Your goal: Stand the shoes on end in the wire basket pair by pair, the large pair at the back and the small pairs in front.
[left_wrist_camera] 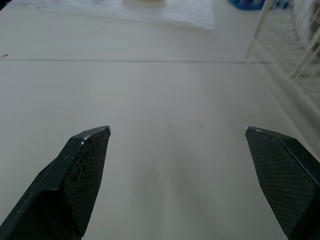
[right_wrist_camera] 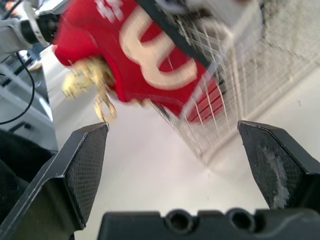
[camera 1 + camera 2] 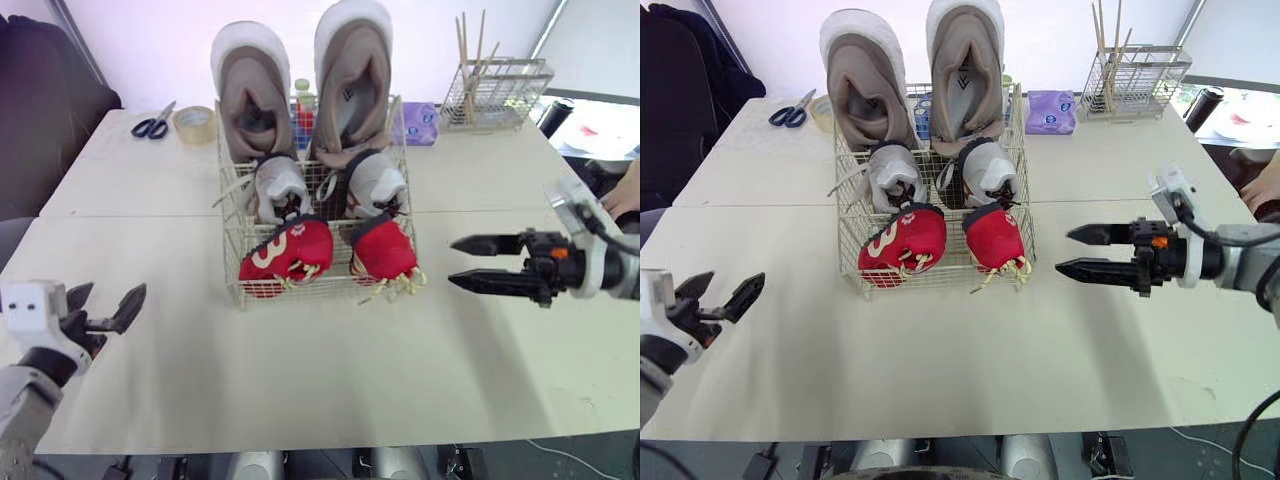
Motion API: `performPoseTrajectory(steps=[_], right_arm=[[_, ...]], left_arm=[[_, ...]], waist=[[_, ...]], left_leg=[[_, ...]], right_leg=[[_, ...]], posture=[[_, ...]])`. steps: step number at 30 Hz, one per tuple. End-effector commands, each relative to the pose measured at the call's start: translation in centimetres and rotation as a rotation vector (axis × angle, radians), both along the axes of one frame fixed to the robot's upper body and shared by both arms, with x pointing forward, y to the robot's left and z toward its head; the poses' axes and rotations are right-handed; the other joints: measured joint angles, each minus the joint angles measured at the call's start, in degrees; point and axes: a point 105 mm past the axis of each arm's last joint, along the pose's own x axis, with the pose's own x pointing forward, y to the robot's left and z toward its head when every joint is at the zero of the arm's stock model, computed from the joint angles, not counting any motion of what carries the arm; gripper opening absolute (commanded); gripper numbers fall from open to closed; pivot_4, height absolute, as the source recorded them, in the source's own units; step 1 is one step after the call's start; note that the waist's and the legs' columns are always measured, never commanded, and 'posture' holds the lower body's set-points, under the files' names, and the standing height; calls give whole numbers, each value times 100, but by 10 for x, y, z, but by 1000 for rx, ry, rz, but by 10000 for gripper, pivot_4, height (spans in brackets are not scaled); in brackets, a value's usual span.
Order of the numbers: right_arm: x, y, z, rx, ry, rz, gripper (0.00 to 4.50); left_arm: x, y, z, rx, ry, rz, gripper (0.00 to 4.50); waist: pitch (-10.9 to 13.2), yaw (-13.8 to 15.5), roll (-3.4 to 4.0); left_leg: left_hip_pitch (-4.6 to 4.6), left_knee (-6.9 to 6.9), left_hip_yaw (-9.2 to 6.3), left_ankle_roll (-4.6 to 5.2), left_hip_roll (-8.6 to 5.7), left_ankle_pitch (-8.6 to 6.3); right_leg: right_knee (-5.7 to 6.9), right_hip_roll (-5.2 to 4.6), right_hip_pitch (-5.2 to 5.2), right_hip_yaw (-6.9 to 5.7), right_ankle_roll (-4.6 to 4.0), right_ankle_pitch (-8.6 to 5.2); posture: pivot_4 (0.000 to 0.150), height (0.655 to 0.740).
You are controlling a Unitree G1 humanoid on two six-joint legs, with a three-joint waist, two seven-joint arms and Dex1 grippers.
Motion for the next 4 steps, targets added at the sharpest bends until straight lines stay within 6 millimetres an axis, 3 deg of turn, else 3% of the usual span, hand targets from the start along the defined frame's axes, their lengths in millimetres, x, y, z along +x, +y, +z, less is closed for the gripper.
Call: performPoseTrajectory(steps=[1,4], right_arm=[[0,-5,4,-9,-73,-43,45000],[2,-10,-2,8,-71,-82,45000]], left_arm=[[-5,-7,5,1,4,-66,44695],[-7,-6,-4,4,35,-80,44695]], waist=[[0,-20,0],[0,-59,1]], left_leg=[[1,0,1,0,1,0],[0,0,4,0,1,0]], right_leg=[[1,2,0,0,0,0],[0,4,0,0,-15,-9]], posture=[[1500,7400],[1500,7400]])
